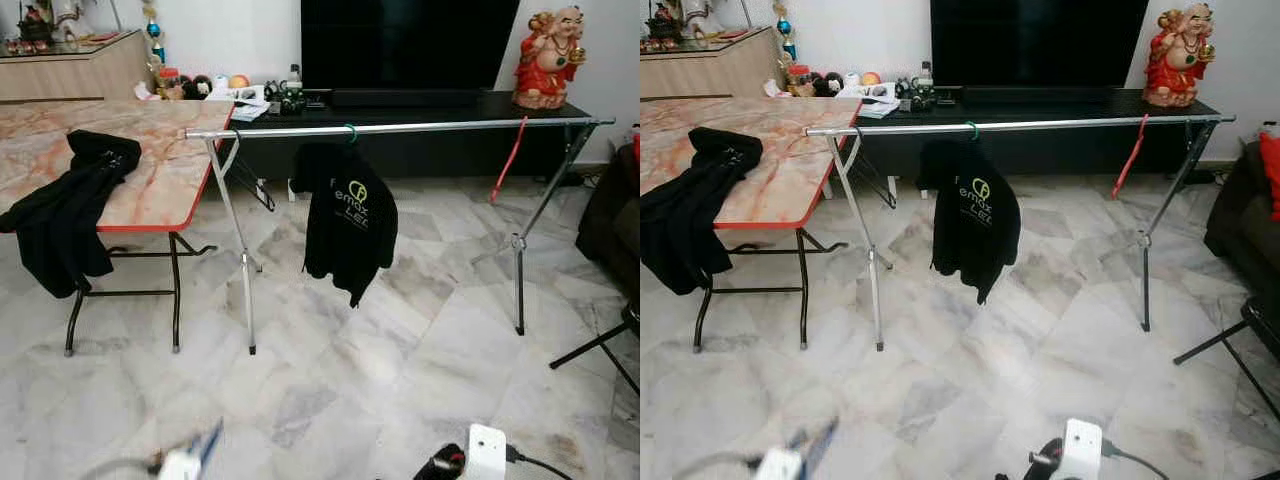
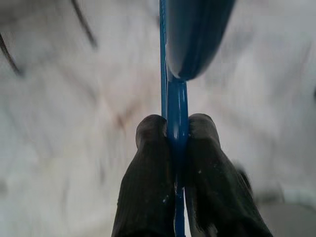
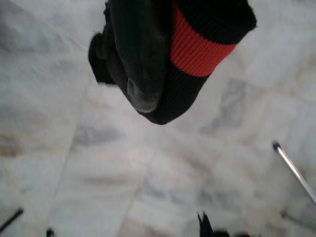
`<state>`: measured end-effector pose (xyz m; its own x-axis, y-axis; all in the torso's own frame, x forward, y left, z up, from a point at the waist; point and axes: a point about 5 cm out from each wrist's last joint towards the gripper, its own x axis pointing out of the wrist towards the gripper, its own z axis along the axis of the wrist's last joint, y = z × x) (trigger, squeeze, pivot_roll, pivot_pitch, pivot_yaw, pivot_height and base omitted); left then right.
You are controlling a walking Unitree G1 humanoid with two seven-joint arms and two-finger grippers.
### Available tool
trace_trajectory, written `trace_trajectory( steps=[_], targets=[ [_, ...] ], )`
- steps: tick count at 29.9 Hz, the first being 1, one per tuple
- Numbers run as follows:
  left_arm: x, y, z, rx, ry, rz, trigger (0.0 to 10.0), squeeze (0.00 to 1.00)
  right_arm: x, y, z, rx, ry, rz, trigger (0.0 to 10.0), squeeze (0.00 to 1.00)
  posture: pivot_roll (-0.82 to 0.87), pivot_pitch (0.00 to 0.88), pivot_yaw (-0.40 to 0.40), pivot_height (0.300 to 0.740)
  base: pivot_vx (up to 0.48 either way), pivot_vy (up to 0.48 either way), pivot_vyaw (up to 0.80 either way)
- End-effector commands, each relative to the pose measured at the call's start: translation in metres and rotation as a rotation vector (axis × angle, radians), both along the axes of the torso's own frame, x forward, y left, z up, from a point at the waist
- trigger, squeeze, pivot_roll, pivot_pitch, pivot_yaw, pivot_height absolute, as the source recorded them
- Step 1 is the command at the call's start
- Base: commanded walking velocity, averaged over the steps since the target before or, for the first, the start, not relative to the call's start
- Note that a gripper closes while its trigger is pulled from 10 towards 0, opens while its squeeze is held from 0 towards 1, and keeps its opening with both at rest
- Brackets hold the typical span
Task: Hang hanger
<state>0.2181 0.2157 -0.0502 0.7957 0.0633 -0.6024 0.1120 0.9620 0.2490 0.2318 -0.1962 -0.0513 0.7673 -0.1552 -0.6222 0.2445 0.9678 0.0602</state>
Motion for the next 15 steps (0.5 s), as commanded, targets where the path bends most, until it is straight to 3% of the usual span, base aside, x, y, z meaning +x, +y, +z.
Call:
trace_trajectory(
  steps=[1,6,10,15],
  targets=[
    [0.003,-0.001,0.004,-0.013,-0.044,0.006,10.0,0.0,0.02,-0.002,0.016,0.005,-0.1,-0.01,10.0,0.0,0.12,0.0,0.002,0.74,0.0,0.0,0.0],
    [0.015,-0.004,0.014,-0.026,-0.109,-0.029,10.0,0.0,0.04,-0.002,0.033,0.009,-0.182,-0.013,10.0,0.0,0.12,0.0,0.001,0.74,0.0,0.0,0.0],
    [0.022,-0.011,0.021,-0.033,-0.135,-0.134,10.0,0.0,0.06,-0.005,0.055,0.017,-0.294,-0.032,10.0,0.0,0.12,0.0,-0.001,0.74,0.0,0.0,0.0],
    [0.023,-0.017,0.027,0.032,-0.087,-0.432,10.0,0.0,0.083,-0.004,0.081,0.023,-0.409,-0.017,10.0,0.0,0.12,0.0,-0.001,0.74,0.0,0.0,0.0]
  ],
)
